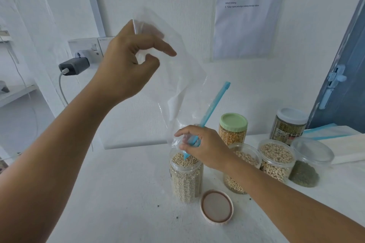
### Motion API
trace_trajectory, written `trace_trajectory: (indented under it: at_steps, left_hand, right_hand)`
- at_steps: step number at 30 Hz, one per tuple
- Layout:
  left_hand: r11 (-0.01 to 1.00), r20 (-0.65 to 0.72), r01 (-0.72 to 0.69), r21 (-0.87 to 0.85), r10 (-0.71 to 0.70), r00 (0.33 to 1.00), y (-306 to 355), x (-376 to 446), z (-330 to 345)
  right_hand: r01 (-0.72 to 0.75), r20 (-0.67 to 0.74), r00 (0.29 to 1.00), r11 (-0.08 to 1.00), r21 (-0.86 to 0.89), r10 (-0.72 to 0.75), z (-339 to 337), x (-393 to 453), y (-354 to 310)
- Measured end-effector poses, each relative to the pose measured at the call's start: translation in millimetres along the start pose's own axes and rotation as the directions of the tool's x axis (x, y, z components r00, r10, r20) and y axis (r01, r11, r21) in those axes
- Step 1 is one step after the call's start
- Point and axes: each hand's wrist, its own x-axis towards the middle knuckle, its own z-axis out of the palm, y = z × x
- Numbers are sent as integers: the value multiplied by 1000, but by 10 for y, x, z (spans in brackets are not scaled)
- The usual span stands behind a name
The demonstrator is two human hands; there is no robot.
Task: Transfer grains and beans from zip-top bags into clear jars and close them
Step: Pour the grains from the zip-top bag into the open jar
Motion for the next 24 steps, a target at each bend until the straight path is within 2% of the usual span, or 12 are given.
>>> trace_trajectory:
  at_steps: [4,7,11,15,19,24]
  left_hand:
    - [992,126,91,86,-102,987,-143,-107,-44]
    - [987,78,149,55,-153,985,-194,-157,-82]
    - [991,-30,126,48,-125,992,-228,-64,-229]
    - [994,-19,109,10,-109,994,-227,78,-312]
    - [979,9,158,-131,-158,987,-260,192,-428]
    - [980,-6,159,-123,-161,987,-209,218,-519]
  right_hand:
    - [-30,7,1000,999,12,30,-19,-35,41]
    - [-49,61,997,999,11,48,-41,-67,53]
    - [-25,92,995,1000,-16,26,-55,-79,56]
    - [-18,64,998,1000,-16,19,-126,-56,51]
    - [-10,102,995,999,-43,15,-153,-47,76]
    - [-20,91,996,997,-75,27,-188,-28,84]
